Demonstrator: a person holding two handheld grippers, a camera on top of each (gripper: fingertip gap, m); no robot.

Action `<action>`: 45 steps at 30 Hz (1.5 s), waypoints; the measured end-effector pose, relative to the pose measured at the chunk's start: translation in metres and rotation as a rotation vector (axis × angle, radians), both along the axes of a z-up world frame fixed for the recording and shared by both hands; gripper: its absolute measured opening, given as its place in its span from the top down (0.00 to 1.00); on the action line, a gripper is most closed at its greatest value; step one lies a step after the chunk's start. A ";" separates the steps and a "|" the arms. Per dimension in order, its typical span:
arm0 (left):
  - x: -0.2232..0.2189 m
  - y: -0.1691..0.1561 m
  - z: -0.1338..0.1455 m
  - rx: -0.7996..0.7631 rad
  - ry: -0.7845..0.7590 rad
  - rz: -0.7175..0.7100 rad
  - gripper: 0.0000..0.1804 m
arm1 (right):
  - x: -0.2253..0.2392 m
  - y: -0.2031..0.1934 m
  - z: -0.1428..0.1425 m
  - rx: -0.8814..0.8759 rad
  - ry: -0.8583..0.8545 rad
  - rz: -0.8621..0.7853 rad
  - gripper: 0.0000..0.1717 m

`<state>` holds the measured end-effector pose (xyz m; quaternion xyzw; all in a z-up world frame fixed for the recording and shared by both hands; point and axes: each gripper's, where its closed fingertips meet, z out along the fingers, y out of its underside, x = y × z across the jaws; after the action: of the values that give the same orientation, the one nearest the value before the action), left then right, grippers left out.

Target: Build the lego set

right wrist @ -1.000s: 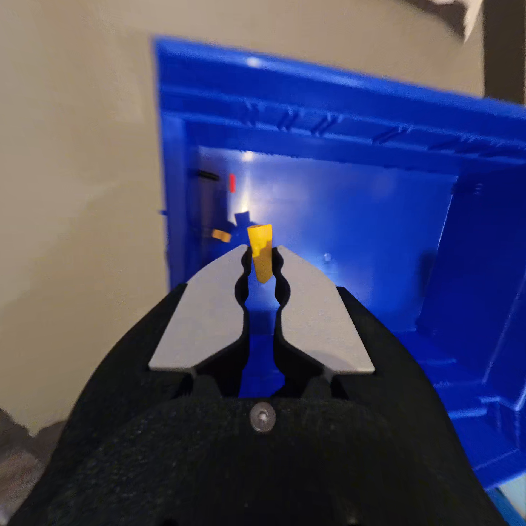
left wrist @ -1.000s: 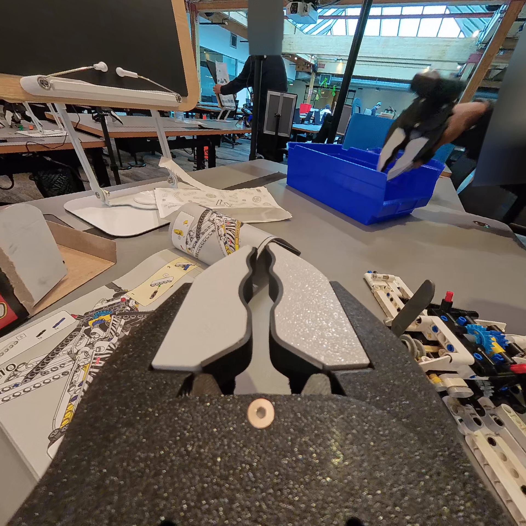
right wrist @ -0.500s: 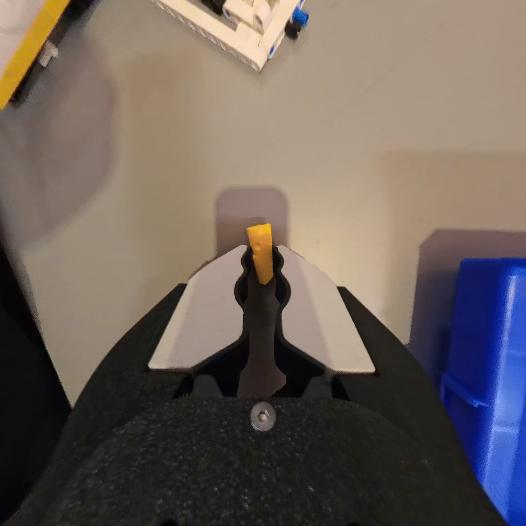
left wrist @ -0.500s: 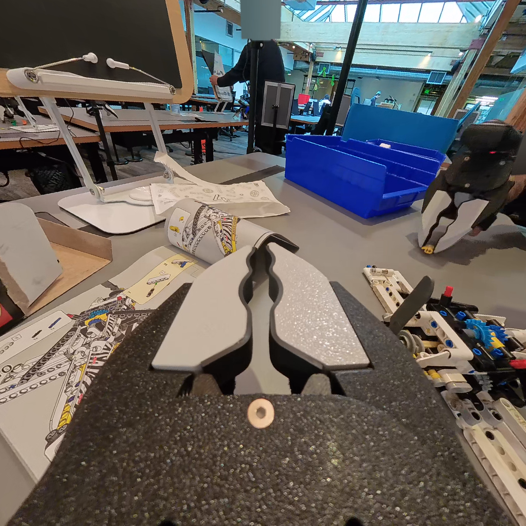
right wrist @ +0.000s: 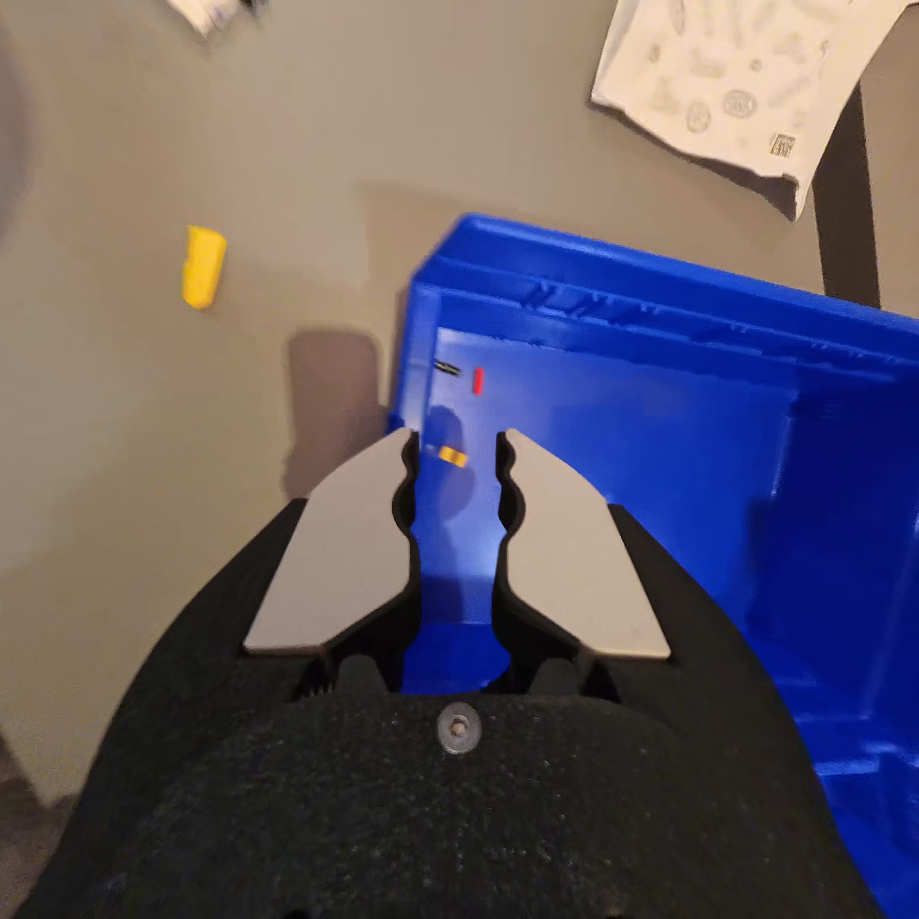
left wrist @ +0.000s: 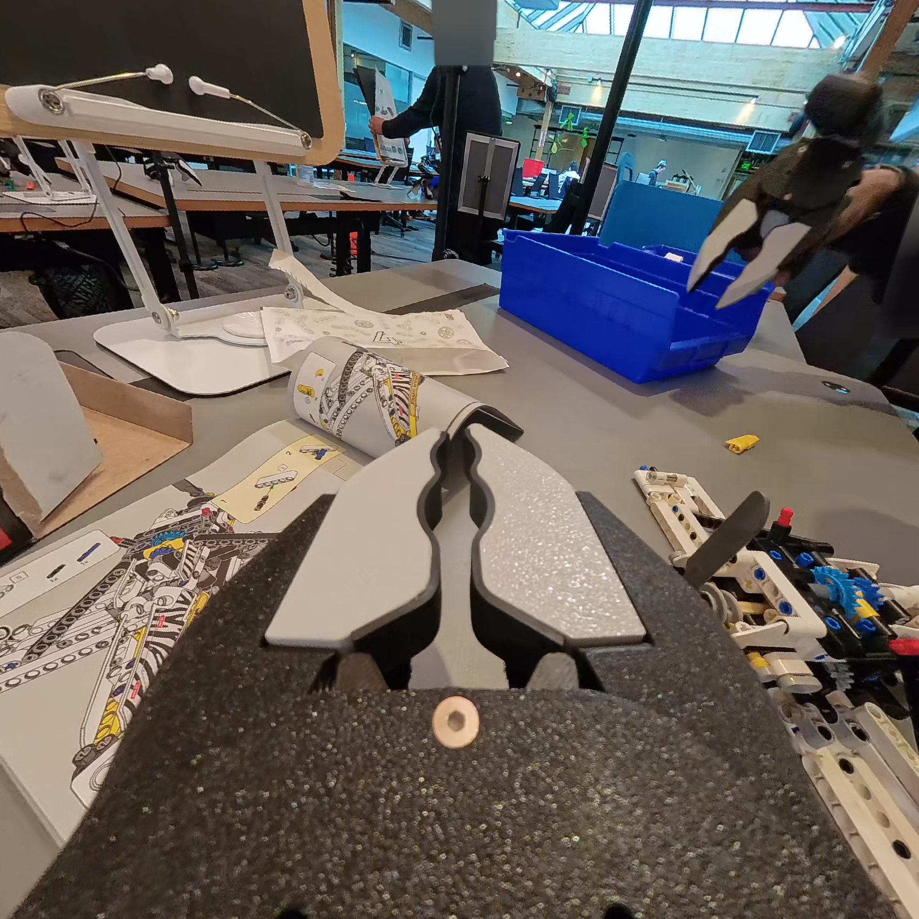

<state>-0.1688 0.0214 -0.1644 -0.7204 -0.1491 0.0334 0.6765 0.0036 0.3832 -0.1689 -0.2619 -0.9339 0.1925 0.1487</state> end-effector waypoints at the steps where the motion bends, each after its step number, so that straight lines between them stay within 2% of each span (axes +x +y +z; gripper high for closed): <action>1: -0.001 0.000 0.000 -0.001 -0.004 0.003 0.97 | -0.006 0.009 -0.006 0.037 -0.013 0.038 0.83; 5: -0.002 -0.001 0.000 -0.002 -0.005 0.017 0.97 | -0.011 0.032 -0.039 0.159 -0.141 0.240 0.84; 8: -0.004 -0.001 -0.001 -0.003 -0.011 0.029 0.97 | -0.006 0.033 -0.055 0.131 -0.231 0.365 0.85; 11: -0.008 -0.001 -0.002 -0.005 -0.023 0.044 0.97 | -0.004 0.027 -0.065 0.074 -0.302 0.426 0.86; 14: -0.009 -0.001 -0.003 -0.012 -0.028 0.055 0.97 | 0.000 0.029 -0.078 0.115 -0.335 0.490 0.86; 18: -0.010 -0.001 -0.003 -0.020 -0.021 0.067 0.97 | -0.002 0.028 -0.088 0.135 -0.310 0.527 0.88; 20: -0.011 -0.001 -0.004 -0.024 -0.026 0.069 0.97 | -0.004 0.026 -0.089 0.129 -0.281 0.530 0.94; 23: -0.011 0.000 -0.005 -0.029 -0.028 0.072 0.97 | 0.000 0.026 -0.089 0.137 -0.272 0.544 0.94; 26: -0.011 0.000 -0.005 -0.036 -0.026 0.070 0.97 | -0.005 0.034 -0.084 0.177 -0.261 0.479 0.94; 29: -0.010 0.001 -0.006 -0.040 -0.024 0.066 0.97 | -0.012 0.036 -0.059 0.157 -0.221 0.394 0.94; 33: -0.009 0.002 -0.007 -0.048 -0.028 0.055 0.97 | -0.003 0.013 -0.020 0.066 -0.191 0.307 0.94; 36: -0.010 0.004 -0.010 -0.073 -0.048 0.050 0.97 | 0.016 -0.011 -0.011 0.049 -0.169 0.283 0.94; 39: -0.009 0.006 -0.014 -0.100 -0.053 0.042 0.97 | 0.041 -0.046 -0.022 0.007 -0.182 0.275 0.94; 42: -0.008 0.007 -0.015 -0.107 -0.045 0.037 0.97 | 0.066 -0.075 -0.057 0.022 -0.221 0.291 0.94; 45: -0.006 0.007 -0.014 -0.103 -0.040 0.032 0.97 | 0.076 -0.084 -0.090 0.099 -0.213 0.312 0.94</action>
<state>-0.1752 0.0281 -0.1783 -0.7523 -0.1723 0.0375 0.6347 0.0800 0.2989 -0.2587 -0.1254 -0.9820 0.1381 0.0299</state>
